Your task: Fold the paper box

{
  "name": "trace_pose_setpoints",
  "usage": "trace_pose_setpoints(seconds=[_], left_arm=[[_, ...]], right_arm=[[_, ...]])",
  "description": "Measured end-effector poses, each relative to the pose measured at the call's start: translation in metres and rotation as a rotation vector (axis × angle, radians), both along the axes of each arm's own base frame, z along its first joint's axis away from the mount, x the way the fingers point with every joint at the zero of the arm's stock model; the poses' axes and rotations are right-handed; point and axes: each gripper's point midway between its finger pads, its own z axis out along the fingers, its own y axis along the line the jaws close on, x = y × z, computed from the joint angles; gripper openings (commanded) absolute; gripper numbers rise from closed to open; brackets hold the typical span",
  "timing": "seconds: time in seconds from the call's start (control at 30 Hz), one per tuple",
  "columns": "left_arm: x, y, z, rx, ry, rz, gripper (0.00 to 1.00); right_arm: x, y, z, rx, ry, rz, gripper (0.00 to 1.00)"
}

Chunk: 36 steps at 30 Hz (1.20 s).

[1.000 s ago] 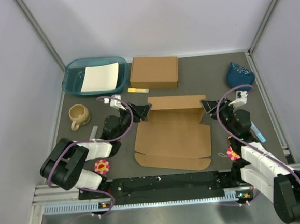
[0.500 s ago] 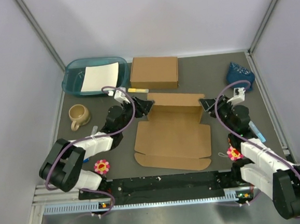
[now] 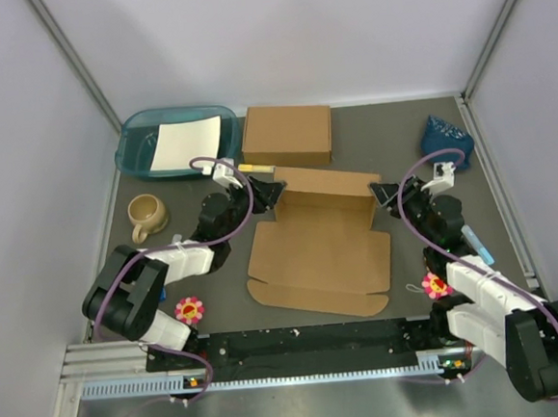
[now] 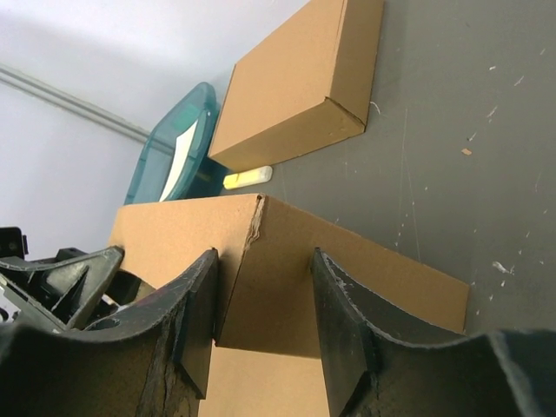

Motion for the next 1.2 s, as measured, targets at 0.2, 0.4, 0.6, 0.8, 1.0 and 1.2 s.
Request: trace_pose_setpoints(seconds=[0.2,0.4,0.6,0.8,1.0,1.2], left_arm=[[-0.004,0.005,-0.001,0.030,0.026,0.006,0.73],[-0.008,0.021,0.004,0.108,0.055,0.056,0.78],[-0.014,0.040,0.007,0.180,0.077,0.122,0.85],[-0.015,0.064,0.026,0.218,0.064,0.222,0.93],[-0.016,0.085,0.064,0.221,0.017,0.316,0.93],[-0.029,0.106,0.086,0.208,-0.004,0.388,0.91]], right_arm=[[-0.004,-0.002,0.000,-0.031,0.045,0.001,0.66],[-0.011,-0.005,0.002,-0.093,0.120,0.004,0.76],[-0.015,-0.009,0.008,-0.169,0.164,0.012,0.80],[-0.018,-0.018,0.047,-0.274,0.125,0.006,0.81],[-0.019,-0.018,0.120,-0.369,-0.026,0.007,0.79],[-0.046,0.064,0.152,-0.692,-0.133,0.203,0.79]])
